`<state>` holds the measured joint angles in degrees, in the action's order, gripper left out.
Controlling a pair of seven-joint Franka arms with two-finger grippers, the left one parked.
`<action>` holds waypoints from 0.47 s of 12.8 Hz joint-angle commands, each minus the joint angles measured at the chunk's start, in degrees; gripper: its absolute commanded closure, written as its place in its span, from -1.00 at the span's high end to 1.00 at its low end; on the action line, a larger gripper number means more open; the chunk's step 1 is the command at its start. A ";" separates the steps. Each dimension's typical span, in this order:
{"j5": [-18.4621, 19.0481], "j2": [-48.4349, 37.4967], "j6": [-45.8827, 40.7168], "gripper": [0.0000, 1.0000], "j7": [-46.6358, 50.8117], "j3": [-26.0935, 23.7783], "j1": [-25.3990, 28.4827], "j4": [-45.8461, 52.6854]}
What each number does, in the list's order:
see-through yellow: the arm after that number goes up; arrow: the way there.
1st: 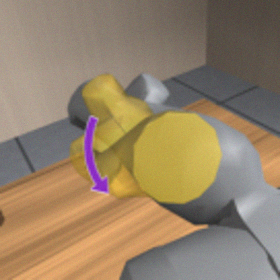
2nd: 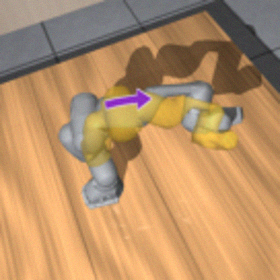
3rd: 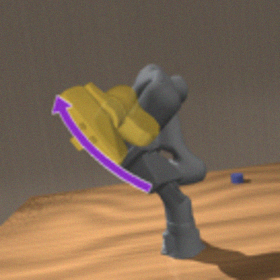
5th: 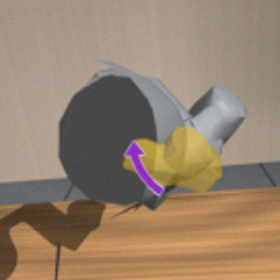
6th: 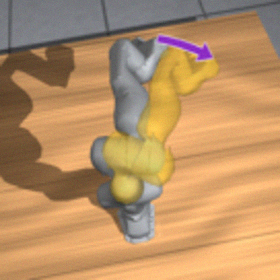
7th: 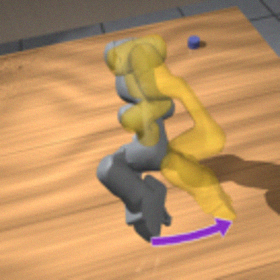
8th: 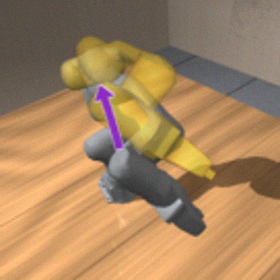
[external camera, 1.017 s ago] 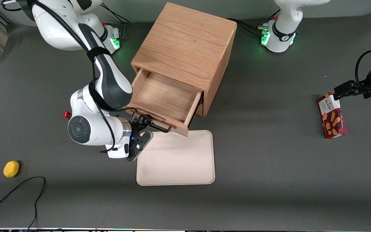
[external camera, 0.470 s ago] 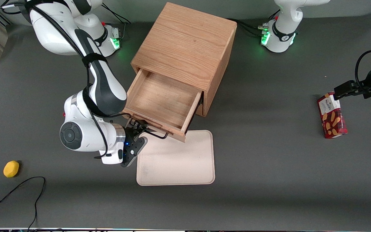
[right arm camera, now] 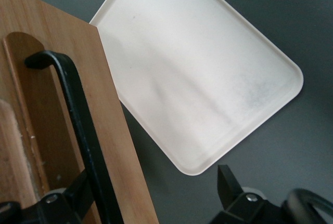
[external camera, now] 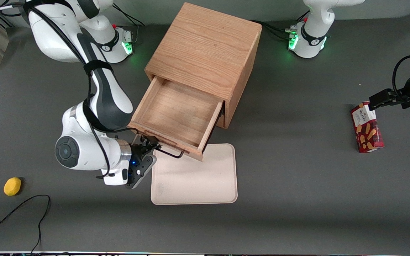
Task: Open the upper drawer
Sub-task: 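Pull the drawer further open and hold it with the right gripper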
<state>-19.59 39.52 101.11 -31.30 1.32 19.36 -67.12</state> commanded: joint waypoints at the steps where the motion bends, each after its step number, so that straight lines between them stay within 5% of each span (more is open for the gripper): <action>1: 0.60 2.14 -0.30 1.00 -1.22 -0.27 -1.16 4.19; 6: 0.51 3.55 1.54 1.00 -1.22 -0.36 -1.43 5.77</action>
<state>-19.59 40.84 101.59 -31.47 1.32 18.41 -64.59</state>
